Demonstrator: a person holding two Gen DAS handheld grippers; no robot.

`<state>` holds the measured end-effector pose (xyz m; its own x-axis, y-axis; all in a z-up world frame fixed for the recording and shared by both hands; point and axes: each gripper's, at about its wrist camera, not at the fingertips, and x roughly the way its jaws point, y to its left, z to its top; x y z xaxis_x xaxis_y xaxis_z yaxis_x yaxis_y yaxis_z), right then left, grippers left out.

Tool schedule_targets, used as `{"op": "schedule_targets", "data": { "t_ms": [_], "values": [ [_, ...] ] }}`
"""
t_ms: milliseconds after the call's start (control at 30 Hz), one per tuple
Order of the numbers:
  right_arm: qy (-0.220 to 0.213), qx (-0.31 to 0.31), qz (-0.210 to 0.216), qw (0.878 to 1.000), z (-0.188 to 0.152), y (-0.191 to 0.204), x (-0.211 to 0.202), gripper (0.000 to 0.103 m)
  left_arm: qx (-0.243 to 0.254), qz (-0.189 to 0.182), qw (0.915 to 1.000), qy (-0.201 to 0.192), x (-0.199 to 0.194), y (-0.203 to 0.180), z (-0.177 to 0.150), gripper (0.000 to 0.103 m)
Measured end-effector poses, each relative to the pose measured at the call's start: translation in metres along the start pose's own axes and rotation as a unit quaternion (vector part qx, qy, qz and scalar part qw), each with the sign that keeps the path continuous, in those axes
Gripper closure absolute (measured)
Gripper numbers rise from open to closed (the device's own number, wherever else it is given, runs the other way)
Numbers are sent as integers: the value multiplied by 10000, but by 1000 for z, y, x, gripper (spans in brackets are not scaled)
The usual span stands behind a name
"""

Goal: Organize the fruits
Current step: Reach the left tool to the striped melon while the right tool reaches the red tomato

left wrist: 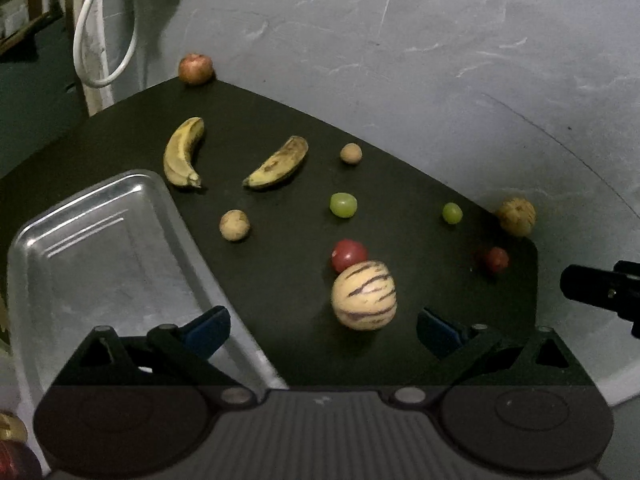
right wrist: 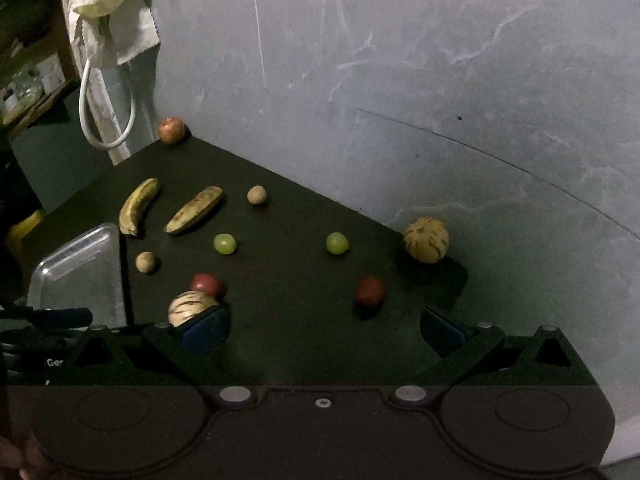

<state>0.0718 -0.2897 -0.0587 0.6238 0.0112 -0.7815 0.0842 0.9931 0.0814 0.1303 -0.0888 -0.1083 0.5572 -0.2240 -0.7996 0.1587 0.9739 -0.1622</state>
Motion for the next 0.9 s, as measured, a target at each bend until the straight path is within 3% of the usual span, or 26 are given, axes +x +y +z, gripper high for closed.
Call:
{"op": "schedule_targets", "data": {
  "t_ms": [267, 567, 767, 833, 900],
  "values": [
    [195, -15, 254, 9995, 12, -41, 49, 1, -146, 209, 9996, 81, 35, -26, 5, 8],
    [370, -93, 519, 9979, 15, -52, 83, 2, -79, 463, 9986, 232, 60, -40, 9, 17],
    [482, -193, 679, 9963, 13, -54, 97, 8, -77, 564, 9979, 321, 68, -43, 12, 35],
    [486, -217, 694, 9962, 12, -54, 100, 9, -81, 570, 9976, 380, 71, -43, 12, 48],
    [482, -231, 719, 9960, 13, -55, 101, 10, -97, 600, 9975, 374, 72, -44, 12, 49]
  ]
}}
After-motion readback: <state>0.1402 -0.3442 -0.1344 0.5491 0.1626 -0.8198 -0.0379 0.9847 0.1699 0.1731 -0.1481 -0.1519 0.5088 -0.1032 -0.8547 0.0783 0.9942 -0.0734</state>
